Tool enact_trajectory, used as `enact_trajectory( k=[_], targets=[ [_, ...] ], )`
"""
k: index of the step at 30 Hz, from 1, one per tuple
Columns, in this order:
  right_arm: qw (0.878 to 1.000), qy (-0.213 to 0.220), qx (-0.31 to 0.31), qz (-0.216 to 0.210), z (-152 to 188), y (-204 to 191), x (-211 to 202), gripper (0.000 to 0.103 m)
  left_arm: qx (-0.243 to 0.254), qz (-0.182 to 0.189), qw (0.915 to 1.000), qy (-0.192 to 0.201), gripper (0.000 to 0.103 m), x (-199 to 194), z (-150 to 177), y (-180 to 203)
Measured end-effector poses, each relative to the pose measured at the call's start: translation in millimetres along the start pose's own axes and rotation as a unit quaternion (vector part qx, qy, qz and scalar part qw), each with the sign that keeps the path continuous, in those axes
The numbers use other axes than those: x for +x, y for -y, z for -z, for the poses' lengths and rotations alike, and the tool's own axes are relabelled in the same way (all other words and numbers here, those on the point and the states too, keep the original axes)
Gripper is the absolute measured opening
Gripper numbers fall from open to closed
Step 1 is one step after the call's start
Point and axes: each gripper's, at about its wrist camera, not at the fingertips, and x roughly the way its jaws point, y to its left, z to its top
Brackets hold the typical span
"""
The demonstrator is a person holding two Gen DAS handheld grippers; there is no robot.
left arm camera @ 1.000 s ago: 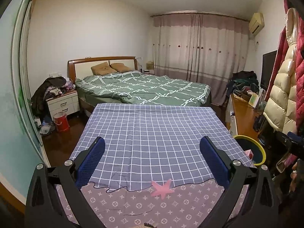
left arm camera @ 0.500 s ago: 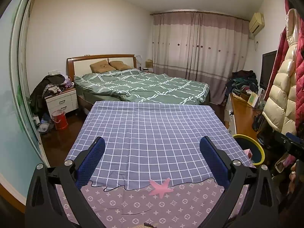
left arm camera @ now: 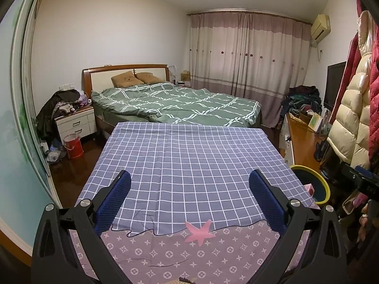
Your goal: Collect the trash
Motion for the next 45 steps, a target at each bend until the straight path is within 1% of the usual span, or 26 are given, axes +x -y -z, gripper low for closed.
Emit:
enact_trajectory(
  k=[26,45],
  targets=[
    [1.000,-0.007,0.000,-0.009,-0.8,-2.6,4.0,0.096,-0.008,0.006,0.9999,-0.006,0.098,1.1,5.2,-1.9],
    [1.000,-0.011,-0.002,-0.011,0.5,-4.4,6.6,0.096,-0.003,0.006,0.9999,-0.012,0.098,4.8,6.8,1.8]
  ],
)
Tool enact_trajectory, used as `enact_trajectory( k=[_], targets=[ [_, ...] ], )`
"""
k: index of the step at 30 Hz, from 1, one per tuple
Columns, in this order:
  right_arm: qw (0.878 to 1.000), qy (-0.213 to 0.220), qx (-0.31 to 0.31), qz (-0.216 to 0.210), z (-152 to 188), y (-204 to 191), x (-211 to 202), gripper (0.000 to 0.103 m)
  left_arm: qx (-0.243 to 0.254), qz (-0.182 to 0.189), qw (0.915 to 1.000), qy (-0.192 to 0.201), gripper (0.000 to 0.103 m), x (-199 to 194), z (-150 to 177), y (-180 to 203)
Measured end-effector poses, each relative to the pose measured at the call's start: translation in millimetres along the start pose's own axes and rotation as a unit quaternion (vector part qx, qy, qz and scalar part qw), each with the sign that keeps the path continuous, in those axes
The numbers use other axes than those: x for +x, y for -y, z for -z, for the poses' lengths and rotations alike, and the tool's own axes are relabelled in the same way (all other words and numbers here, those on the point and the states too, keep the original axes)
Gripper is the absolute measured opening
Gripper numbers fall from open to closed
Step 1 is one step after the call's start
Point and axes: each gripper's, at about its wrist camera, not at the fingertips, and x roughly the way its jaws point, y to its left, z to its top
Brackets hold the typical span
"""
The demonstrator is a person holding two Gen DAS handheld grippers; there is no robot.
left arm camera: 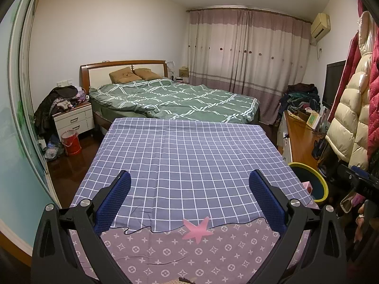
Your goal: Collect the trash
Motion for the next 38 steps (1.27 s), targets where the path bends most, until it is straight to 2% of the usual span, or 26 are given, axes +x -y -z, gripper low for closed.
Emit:
enact_trajectory(
  k=[29,34,38],
  targets=[
    [1.000,-0.006,0.001,0.000,5.2,-3.4,4.4,0.096,0.007,-0.006,0.9997,-0.024,0.098,20.3,4.7,4.4],
    [1.000,-0.015,0.003,-0.010,5.3,-4.6,12.5,0.096,-0.004,0.001,0.9986,-0.053,0.098,42.7,3.8,-0.5],
    [0.999,-0.036,0.008,-0.020,0.4,-6.1,39.1,0.096,-0.002,-0.009,0.9972,-0.075,0.098,78.6,0.0,-10.1]
  ],
)
